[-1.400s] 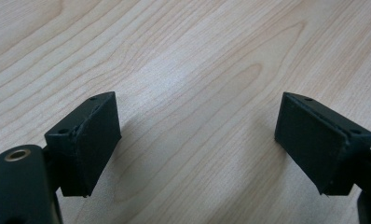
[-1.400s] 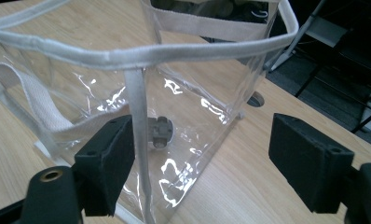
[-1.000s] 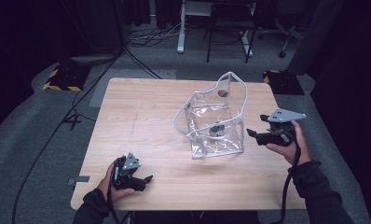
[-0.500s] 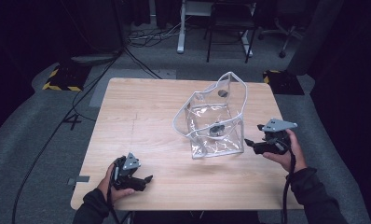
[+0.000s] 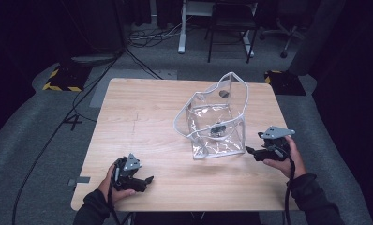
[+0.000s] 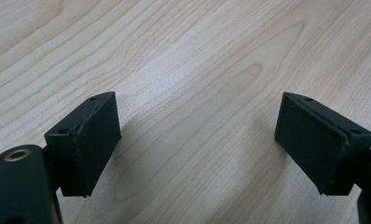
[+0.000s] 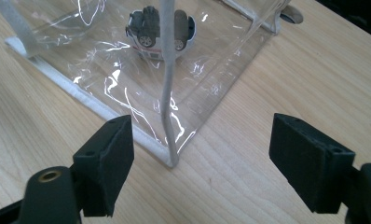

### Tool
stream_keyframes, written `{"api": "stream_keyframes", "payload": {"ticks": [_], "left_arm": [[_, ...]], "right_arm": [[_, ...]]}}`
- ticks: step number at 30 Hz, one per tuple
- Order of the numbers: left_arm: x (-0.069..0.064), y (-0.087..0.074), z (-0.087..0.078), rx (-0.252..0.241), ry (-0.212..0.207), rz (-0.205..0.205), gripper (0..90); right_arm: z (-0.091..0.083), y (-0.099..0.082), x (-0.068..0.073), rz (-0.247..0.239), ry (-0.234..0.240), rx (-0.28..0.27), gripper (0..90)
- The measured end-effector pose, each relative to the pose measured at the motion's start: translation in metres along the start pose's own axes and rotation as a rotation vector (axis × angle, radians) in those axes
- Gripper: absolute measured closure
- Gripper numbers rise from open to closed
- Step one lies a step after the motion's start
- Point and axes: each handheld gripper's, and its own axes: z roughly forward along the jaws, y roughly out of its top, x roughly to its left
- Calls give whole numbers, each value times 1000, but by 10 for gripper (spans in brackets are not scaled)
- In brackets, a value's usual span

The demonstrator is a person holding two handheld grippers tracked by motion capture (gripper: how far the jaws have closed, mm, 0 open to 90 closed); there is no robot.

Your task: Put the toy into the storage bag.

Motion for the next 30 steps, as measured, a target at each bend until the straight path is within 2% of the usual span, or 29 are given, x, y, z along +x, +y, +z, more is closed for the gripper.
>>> {"api": "stream_keyframes", "payload": {"ticks": [5, 7, 8, 11, 17, 30], "left_arm": [[0, 0, 0, 0, 0, 0, 144], [0, 0, 0, 0, 0, 0, 144], [0, 0, 0, -1, 1, 2, 144], [0, 0, 0, -1, 2, 2, 144], [0, 0, 0, 0, 0, 1, 144], [0, 0, 0, 0, 3, 4, 144]], "right_arm": [[2, -5, 1, 10, 2, 2, 227], [2, -8, 1, -3, -1, 11, 227], [1, -9, 2, 9, -4, 15, 227], [0, -16, 4, 18, 20, 10, 226], [-2, -27, 5, 20, 7, 24, 224], [-10, -48, 9, 28, 6, 19, 226]]}}
